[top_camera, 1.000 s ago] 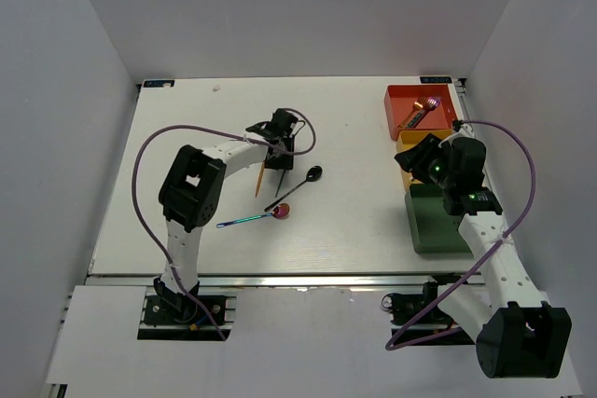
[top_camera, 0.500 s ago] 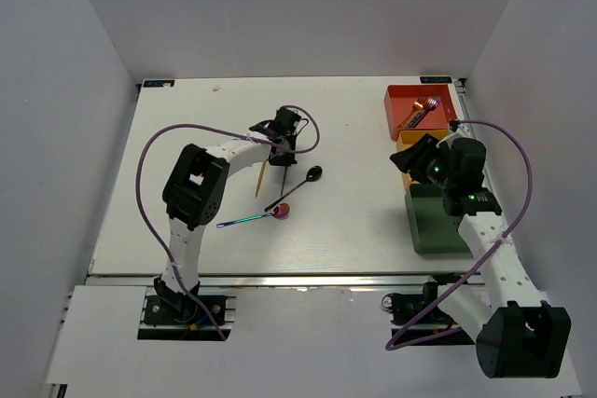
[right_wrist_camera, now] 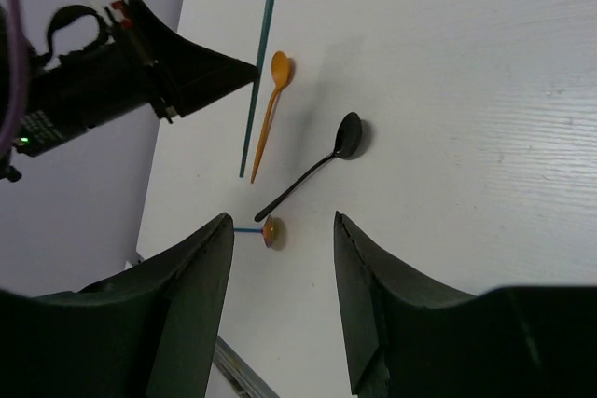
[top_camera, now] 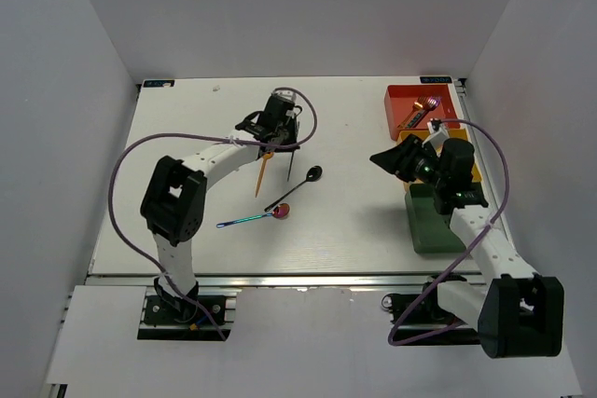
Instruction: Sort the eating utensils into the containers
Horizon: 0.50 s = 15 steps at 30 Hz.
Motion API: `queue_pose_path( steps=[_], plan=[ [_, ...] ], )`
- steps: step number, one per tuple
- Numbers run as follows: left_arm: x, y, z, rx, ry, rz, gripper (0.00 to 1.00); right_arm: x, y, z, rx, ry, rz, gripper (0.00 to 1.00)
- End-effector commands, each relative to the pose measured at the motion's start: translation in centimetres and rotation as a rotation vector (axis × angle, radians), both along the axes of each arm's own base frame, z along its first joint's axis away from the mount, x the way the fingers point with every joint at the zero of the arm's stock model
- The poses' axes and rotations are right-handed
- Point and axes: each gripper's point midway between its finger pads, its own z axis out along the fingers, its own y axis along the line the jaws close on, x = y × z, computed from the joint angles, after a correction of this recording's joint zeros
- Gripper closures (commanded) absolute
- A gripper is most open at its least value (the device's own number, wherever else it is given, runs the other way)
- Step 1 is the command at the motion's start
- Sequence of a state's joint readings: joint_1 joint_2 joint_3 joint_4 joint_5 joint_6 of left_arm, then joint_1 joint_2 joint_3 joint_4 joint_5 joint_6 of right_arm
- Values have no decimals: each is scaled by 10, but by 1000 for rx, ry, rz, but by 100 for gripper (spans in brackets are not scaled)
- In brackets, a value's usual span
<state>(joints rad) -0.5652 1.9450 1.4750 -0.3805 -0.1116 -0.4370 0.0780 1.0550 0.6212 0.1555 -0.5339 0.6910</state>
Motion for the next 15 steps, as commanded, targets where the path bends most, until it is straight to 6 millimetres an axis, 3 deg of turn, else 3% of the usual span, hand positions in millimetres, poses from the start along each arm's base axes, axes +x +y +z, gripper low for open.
queue_pose_path(
  steps=[1,4,5,7,8,10,11,14,15],
  plan=[
    [-7,-21,55,-161,-98,-42,100,9,21,19,51,-76,70,47],
    [-25,-35,62,-256,-74,-104,100,19,46,23,48,-81,118,47],
    [-31,-45,69,-308,-73,-133,100,21,60,34,50,-105,149,47],
    [-44,-50,67,-345,-56,-157,100,32,72,29,27,-99,146,46],
    [-48,-55,79,-384,-72,-168,100,32,81,29,21,-98,158,45],
    [-62,-60,80,-429,-52,-189,100,45,88,29,16,-90,137,45],
    [-66,-63,91,-458,-75,-206,100,46,94,28,19,-84,139,44],
    [-78,-63,102,-498,-89,-219,100,57,93,9,-10,1,48,43],
    [-74,-57,98,-472,-104,-178,100,65,83,-2,-36,32,-38,43]
  ],
)
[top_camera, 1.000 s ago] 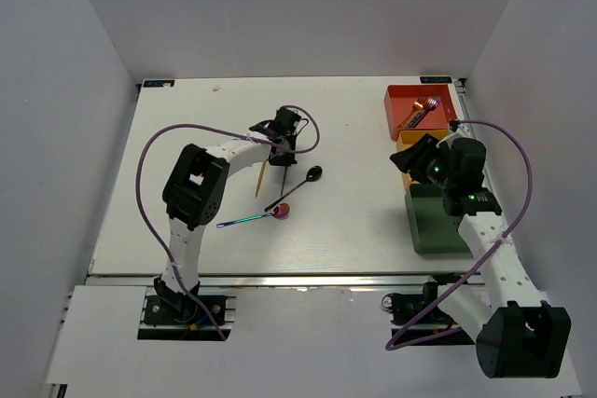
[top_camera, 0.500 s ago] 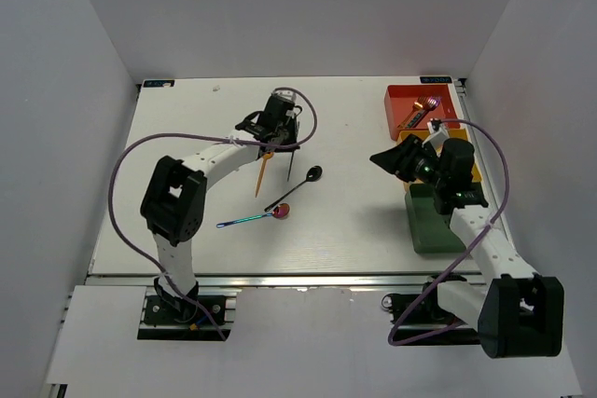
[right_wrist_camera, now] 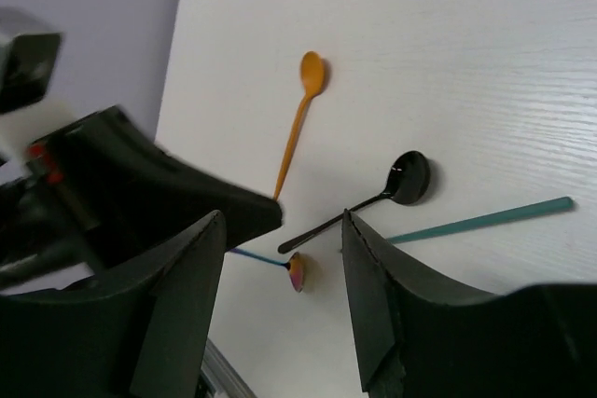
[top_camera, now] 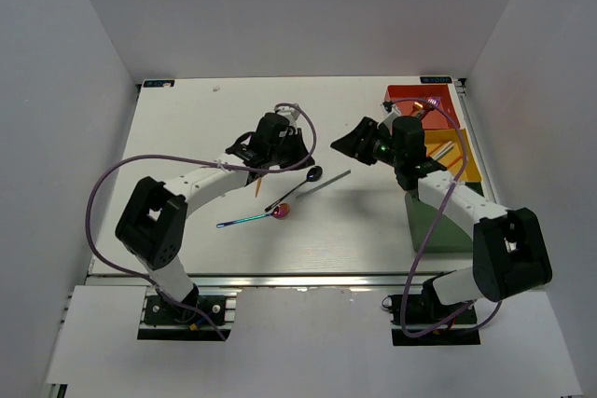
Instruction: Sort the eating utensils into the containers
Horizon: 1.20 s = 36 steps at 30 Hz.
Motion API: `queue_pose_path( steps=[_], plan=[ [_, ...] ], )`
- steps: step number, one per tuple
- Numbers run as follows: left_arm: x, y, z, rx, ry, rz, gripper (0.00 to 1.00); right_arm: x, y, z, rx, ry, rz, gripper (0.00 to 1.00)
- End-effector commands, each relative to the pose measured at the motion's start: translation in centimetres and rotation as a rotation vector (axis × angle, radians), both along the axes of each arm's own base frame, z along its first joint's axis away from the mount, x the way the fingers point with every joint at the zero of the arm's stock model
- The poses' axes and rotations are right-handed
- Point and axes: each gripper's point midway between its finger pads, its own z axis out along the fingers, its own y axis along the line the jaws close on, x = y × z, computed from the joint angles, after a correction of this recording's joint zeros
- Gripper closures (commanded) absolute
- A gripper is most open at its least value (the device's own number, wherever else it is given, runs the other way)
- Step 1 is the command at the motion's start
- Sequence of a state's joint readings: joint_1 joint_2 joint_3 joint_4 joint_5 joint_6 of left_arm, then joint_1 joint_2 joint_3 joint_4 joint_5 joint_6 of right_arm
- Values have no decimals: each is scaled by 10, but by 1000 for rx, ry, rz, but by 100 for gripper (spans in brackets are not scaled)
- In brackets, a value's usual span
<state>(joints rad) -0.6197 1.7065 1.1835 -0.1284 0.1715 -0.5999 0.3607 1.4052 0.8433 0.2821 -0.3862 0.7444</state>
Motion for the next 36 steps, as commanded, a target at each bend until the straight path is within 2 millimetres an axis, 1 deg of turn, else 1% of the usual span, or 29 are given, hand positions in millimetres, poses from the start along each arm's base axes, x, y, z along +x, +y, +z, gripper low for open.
queue_pose_path(
  steps=[1,3,5,6,7,8,9,10,11,12,13,14,15,16,17,19,20,22,23,24,25,26,27,28,29,30,31,32,36],
  plan=[
    [-1,-3,54,-102,-109,19,100,23,-17,-3,-24,29,-200,41],
    [-2,3,43,-39,-95,21,100,20,-26,-7,-32,32,-242,39],
    [-4,4,42,10,-116,7,92,17,-33,-18,-81,64,-274,33],
    [-4,3,42,21,-120,-2,80,14,-48,-30,-143,112,-335,31],
    [-7,0,43,28,-128,-20,71,11,-53,-34,-161,117,-353,28],
    [-13,-8,47,41,-160,-65,61,7,-56,-37,-175,107,-349,27],
    [-16,-12,47,52,-172,-88,53,7,-66,-31,-185,78,-395,26],
    [-19,-16,43,72,-177,-110,40,-1,-74,-41,-219,109,-415,21],
    [-24,-21,41,115,-198,-153,33,-3,-83,-44,-254,107,-448,20],
    [-26,-23,36,140,-202,-175,24,-6,-89,-36,-255,89,-471,18],
    [-27,-26,24,171,-192,-204,10,-15,-98,-44,-295,121,-485,12],
    [-29,-28,16,214,-205,-250,4,-19,-105,-47,-315,125,-503,11],
    [-27,-31,15,234,-216,-268,2,-22,-115,-40,-322,106,-530,11],
    [-26,-33,10,263,-225,-290,2,-25,-121,-39,-330,105,-540,11],
    [-26,-33,-4,319,-232,-336,2,-31,-130,-44,-342,122,-550,11],
    [-26,-37,-12,362,-258,-388,5,-37,-139,-32,-338,88,-553,11],
    [-23,-38,-21,394,-282,-416,9,-42,-146,-33,-347,97,-562,11],
    [-19,-42,-29,425,-302,-470,17,-49,-152,-21,-349,59,-565,11],
    [-18,-44,-40,446,-309,-508,24,-54,-157,-20,-364,65,-571,11],
    [-19,-49,-45,444,-310,-541,28,-56,-159,-7,-356,32,-578,11],
    [-15,-53,-43,452,-338,-573,33,-58,-162,-2,-369,15,-577,11],
    [-16,-54,-49,465,-326,-597,36,-60,-163,3,-371,1,-577,11],
    [-14,-55,-63,487,-302,-617,40,-64,-164,13,-369,-21,-574,11],
    [-12,-56,-67,501,-295,-629,40,-66,-165,18,-369,-33,-570,11],
    [-9,-60,-63,509,-303,-650,40,-68,-164,21,-375,-48,-553,11],
    [-9,-62,-73,519,-284,-667,40,-70,-165,24,-378,-54,-551,11],
    [-10,-65,-74,523,-286,-684,40,-71,-164,27,-378,-62,-547,12],
    [-6,-69,-71,522,-300,-684,40,-72,-164,27,-384,-67,-536,12],
    [0,-73,-83,556,-294,-699,41,-74,-159,25,-385,-69,-498,12]
  ],
)
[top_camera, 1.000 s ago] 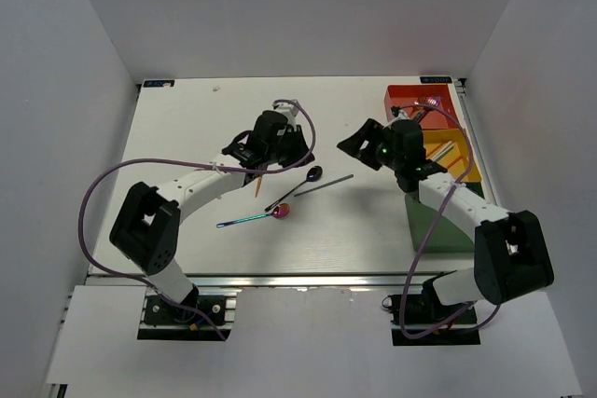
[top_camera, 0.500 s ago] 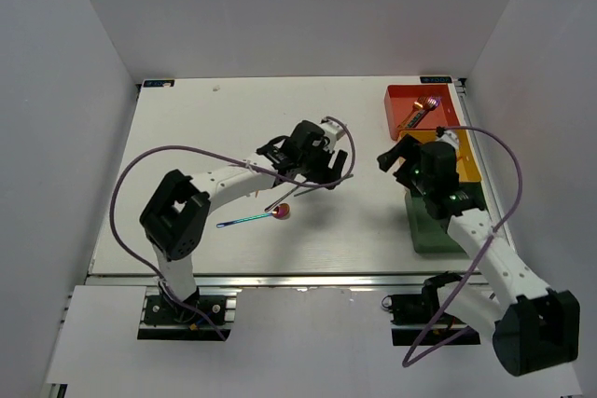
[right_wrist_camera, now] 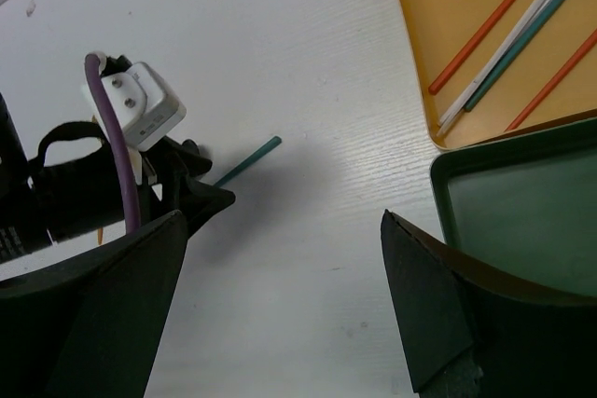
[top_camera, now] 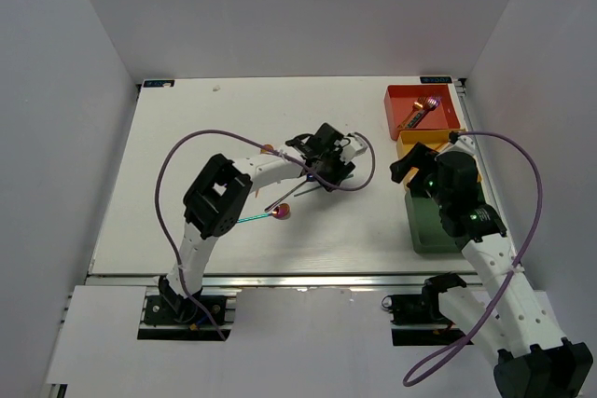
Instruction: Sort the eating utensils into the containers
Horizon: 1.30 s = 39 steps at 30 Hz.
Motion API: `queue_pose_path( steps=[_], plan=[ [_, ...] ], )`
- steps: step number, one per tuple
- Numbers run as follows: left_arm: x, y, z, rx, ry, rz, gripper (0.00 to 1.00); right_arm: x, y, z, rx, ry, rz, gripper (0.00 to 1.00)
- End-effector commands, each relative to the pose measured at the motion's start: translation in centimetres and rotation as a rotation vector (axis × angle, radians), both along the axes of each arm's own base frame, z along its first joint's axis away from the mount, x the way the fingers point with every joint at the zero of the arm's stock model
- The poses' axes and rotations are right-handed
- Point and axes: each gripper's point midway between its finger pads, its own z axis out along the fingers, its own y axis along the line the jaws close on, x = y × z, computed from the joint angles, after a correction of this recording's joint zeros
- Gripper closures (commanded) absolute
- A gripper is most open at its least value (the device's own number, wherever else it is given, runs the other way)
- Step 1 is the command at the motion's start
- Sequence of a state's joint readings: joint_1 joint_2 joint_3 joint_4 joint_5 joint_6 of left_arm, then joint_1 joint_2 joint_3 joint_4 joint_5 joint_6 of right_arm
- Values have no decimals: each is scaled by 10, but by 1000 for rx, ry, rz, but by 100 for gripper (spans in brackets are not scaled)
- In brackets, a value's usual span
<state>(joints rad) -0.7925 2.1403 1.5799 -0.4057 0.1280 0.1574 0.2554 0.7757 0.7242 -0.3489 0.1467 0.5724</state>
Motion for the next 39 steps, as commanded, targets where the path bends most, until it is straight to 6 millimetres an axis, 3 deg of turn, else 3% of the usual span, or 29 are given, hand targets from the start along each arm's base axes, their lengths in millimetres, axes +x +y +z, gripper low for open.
queue_pose_path(
  steps=[1,5,11,13,15,17,19,21,24,25,27,32,35,39],
  plan=[
    [7,-10,10,15,-36,-52,41,-1,2,15,-19,-30,40,12],
    [8,-15,-6,41,-5,-66,43,-2,4,16,-22,-40,56,12],
    [-10,-15,-36,82,80,-95,59,-3,2,23,-24,-62,49,12],
    [-19,-13,-46,101,96,-102,67,-4,3,24,-22,-65,55,12],
    [-24,-11,-50,119,105,-102,90,-4,3,26,-18,-72,55,13],
    [-31,-9,-52,137,108,-100,100,-4,3,28,-12,-79,57,13],
    [-34,-9,-47,135,101,-93,100,-4,5,28,-6,-82,61,13],
    [-33,-11,-37,115,90,-78,100,-4,8,26,3,-81,74,13],
    [-26,-16,-4,36,31,-20,100,0,10,15,19,-52,70,12],
    [-17,-22,23,-32,-23,23,100,2,6,6,21,-35,42,12],
    [-16,-20,37,-82,-48,78,100,4,4,0,66,-22,10,12],
    [-14,-29,94,-294,-86,189,100,14,13,-7,165,-26,-1,12],
    [-17,-28,101,-346,-72,235,100,18,26,-15,223,5,38,12],
    [-26,-32,115,-413,-30,241,100,29,57,-8,339,-87,184,14]
  ],
)
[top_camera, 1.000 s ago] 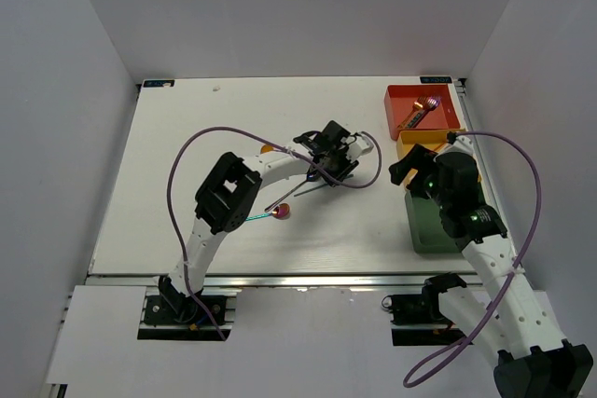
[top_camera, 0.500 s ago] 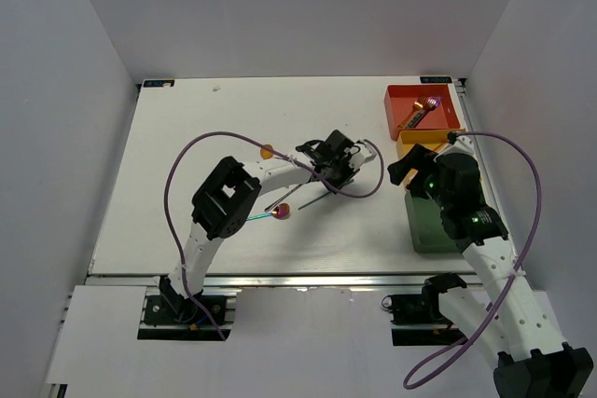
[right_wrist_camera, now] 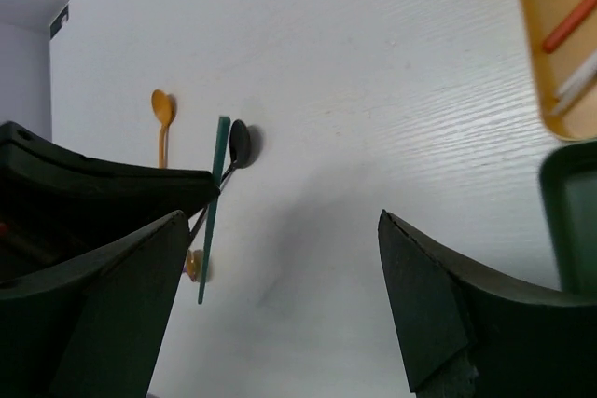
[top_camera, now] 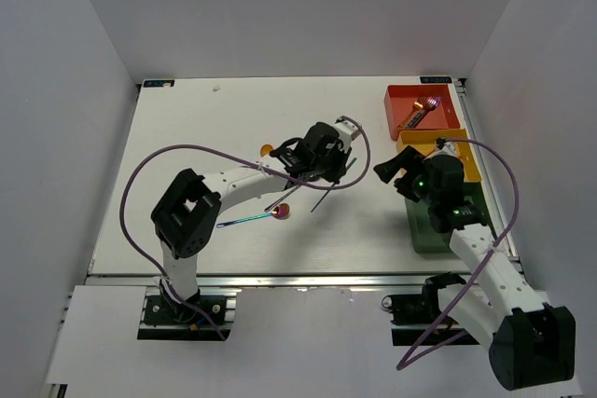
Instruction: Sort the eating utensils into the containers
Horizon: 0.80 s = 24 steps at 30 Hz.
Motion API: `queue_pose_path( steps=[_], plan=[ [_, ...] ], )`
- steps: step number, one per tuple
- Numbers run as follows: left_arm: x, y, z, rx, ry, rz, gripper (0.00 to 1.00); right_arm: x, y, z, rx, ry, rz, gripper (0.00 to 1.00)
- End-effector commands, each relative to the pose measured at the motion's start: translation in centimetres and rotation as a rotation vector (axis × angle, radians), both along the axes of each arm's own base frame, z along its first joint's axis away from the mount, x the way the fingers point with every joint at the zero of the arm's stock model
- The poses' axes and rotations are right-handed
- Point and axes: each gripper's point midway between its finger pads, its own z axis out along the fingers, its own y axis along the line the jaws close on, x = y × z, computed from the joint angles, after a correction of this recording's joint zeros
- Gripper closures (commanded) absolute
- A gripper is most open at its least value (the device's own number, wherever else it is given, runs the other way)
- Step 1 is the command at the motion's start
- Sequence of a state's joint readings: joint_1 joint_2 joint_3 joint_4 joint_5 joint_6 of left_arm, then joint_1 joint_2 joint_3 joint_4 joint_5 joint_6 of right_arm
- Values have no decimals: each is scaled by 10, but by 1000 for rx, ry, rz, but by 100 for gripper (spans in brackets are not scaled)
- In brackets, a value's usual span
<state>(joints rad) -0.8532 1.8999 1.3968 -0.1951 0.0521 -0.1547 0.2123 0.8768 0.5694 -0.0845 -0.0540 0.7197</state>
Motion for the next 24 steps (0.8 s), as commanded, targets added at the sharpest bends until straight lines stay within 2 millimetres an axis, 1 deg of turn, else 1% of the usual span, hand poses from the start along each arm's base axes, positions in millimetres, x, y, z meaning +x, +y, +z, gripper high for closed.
queue_pose_path(
  steps=[1,3,4,6,8,9,10,14,15,16,18,20,21,22,23,24],
  plan=[
    [-6,-12,36,-150,18,26,100,17,27,24,135,-113,97,14],
    [-12,-17,43,-189,36,2,100,22,32,26,142,-123,113,14],
    [-17,-20,52,-235,46,-11,100,26,33,28,149,-135,114,15],
    [-23,-23,60,-273,58,-26,100,29,36,30,158,-149,123,15],
    [-29,-25,75,-321,62,-42,100,36,38,33,161,-159,126,15],
    [-31,-24,72,-317,70,-46,100,36,38,33,163,-158,123,16],
    [-33,-24,82,-343,58,-53,100,37,40,32,169,-154,133,16],
    [-37,-20,86,-357,63,-49,100,37,51,29,217,-135,168,19],
    [-35,-23,92,-381,45,-52,100,35,56,27,226,-128,180,20],
    [-35,-24,93,-385,49,-56,100,35,59,26,229,-122,187,20],
    [-35,-26,91,-385,53,-59,100,34,68,27,232,-128,213,22],
    [-35,-27,89,-386,58,-63,100,35,73,23,227,-114,230,23],
    [-36,-29,88,-387,64,-69,100,36,78,28,233,-132,250,27],
    [-36,-29,87,-387,64,-69,100,35,82,27,240,-128,270,31],
    [-36,-28,86,-386,65,-69,100,36,84,27,241,-127,275,42],
    [-35,-29,87,-393,61,-67,100,36,86,28,242,-129,283,49]
  ],
)
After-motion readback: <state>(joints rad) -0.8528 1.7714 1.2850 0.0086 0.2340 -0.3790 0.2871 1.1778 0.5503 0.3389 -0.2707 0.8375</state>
